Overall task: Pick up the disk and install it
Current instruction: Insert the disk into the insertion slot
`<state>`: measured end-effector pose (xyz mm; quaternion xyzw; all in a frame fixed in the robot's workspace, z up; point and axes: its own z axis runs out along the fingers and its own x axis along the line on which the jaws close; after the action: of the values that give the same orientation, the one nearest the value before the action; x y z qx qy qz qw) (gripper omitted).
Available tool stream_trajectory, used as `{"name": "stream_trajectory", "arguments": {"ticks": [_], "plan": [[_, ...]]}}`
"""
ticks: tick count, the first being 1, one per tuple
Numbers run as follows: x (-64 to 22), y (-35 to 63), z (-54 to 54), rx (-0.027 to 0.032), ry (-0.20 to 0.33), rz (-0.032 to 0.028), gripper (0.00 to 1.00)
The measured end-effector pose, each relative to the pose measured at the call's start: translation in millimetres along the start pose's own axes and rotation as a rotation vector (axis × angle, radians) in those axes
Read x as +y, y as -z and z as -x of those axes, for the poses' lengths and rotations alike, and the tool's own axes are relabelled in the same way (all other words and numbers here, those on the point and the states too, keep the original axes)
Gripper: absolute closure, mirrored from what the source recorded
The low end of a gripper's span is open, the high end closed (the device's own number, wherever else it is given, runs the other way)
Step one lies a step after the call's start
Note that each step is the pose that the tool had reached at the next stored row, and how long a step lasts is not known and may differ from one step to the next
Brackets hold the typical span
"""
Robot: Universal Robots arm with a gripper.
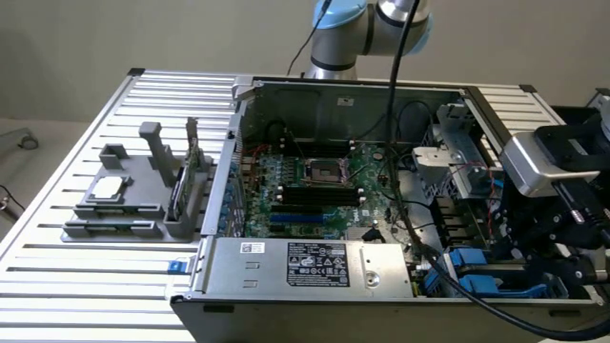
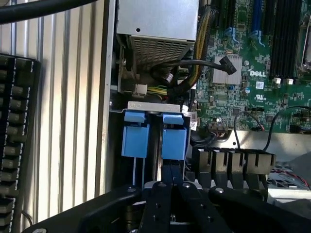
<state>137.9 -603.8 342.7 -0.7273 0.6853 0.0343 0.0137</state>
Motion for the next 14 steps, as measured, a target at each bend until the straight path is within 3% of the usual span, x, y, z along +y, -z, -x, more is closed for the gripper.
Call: {"name": "stream_trajectory", "arguments": {"ticks": [9,11,12,14], "plan": [[0.9,32.9,2.3,-0.0001,0.0,0.0067,0.88],[1.0,37.7,2.6,0.0,0.0,0.0078,0.83],[1.1,40.1,2.8,-0.0001,-0.001,0.0084,0.7],[1.2,44.0,3.0,-0.0003,-0.001,0.0094,0.64]]}}
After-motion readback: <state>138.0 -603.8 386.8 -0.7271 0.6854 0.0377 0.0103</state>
